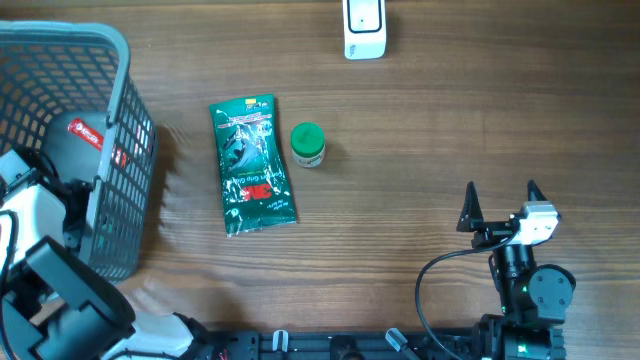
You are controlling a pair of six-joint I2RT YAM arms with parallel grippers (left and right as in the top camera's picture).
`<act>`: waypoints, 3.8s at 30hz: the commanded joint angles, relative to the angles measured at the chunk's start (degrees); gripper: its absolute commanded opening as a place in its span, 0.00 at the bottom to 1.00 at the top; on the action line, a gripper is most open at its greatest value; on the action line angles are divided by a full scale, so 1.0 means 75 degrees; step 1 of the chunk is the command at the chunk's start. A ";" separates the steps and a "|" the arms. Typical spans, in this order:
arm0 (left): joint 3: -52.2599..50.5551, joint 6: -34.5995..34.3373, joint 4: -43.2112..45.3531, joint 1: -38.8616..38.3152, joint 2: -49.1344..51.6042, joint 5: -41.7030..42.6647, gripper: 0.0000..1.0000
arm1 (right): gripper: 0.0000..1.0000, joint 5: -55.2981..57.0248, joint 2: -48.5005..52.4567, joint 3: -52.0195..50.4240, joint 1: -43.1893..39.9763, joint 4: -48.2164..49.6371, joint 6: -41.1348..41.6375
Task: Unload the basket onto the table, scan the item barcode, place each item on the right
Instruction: 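Grasp the pale green wet-wipe pack in the basket with the left gripper, then place the wet-wipe pack on the table right of the jar, then grasp the red Nescafe stick in the basket with the left gripper, then place the Nescafe stick on the table right of the wet-wipe pack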
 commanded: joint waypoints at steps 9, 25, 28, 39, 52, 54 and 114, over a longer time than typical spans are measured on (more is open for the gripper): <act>0.0545 0.0152 -0.0294 0.0041 0.0227 0.0612 0.47 | 1.00 -0.0038 -0.0055 -0.0009 -0.0017 0.0029 -0.0093; 0.2495 0.0152 -0.0425 -0.5674 -0.3605 0.1139 0.46 | 1.00 -0.0038 -0.0055 -0.0009 -0.0017 0.0029 -0.0093; 0.2495 0.0143 0.0504 -0.7921 -0.1533 0.1075 0.50 | 1.00 -0.0035 -0.0055 -0.0009 -0.0017 0.0029 -0.0093; 0.2495 0.0096 0.1716 -1.0620 0.1644 0.1221 0.54 | 1.00 -0.0035 -0.0055 -0.0009 -0.0017 0.0029 -0.0093; 0.4310 0.0323 -0.0178 -0.7382 -0.1431 0.1169 0.79 | 1.00 -0.0035 -0.0055 -0.0009 -0.0017 0.0029 -0.0090; 0.4313 0.0111 -0.0533 -0.5936 -0.2157 0.0912 0.77 | 1.00 -0.0038 -0.0055 -0.0009 -0.0017 0.0029 -0.0090; 0.4296 -0.0248 -0.1460 -0.4602 -0.2171 0.0662 0.04 | 1.00 -0.0038 -0.0055 -0.0009 -0.0017 0.0029 -0.0093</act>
